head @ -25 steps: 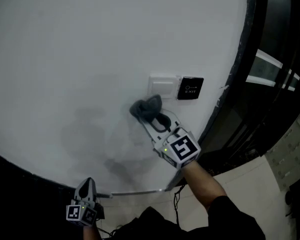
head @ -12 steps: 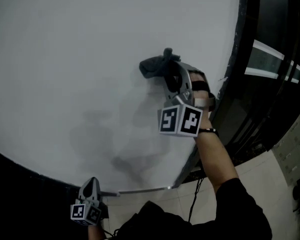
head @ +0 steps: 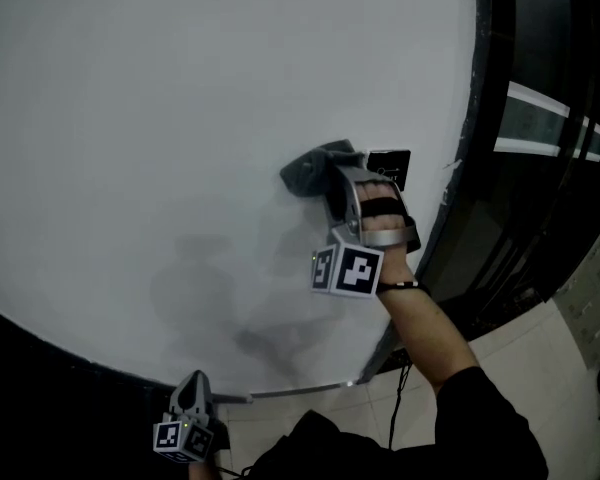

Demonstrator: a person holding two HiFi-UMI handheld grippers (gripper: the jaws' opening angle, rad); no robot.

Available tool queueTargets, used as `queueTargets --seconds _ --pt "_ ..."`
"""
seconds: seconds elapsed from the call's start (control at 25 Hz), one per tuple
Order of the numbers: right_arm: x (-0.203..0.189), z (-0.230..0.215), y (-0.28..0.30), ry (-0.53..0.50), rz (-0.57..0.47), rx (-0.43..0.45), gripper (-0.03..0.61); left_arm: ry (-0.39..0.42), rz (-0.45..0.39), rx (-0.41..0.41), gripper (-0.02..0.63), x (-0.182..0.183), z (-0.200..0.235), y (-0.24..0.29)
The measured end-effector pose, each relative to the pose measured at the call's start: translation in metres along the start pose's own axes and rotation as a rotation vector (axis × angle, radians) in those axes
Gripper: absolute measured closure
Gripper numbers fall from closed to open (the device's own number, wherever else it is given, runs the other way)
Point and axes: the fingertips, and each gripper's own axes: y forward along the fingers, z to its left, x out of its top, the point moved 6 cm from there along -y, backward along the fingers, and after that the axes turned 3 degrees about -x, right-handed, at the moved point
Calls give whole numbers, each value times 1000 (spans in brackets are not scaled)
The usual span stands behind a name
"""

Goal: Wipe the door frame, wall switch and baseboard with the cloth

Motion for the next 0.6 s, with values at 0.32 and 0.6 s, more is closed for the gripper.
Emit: queueTargets --seconds 0.32,0.6 --pt "-3 17 -11 -19 31 0 476 -15 27 -5 620 -8 -1 -6" --pt "-8 42 -16 -8 42 43 476 -22 49 11 621 -12 3 -13"
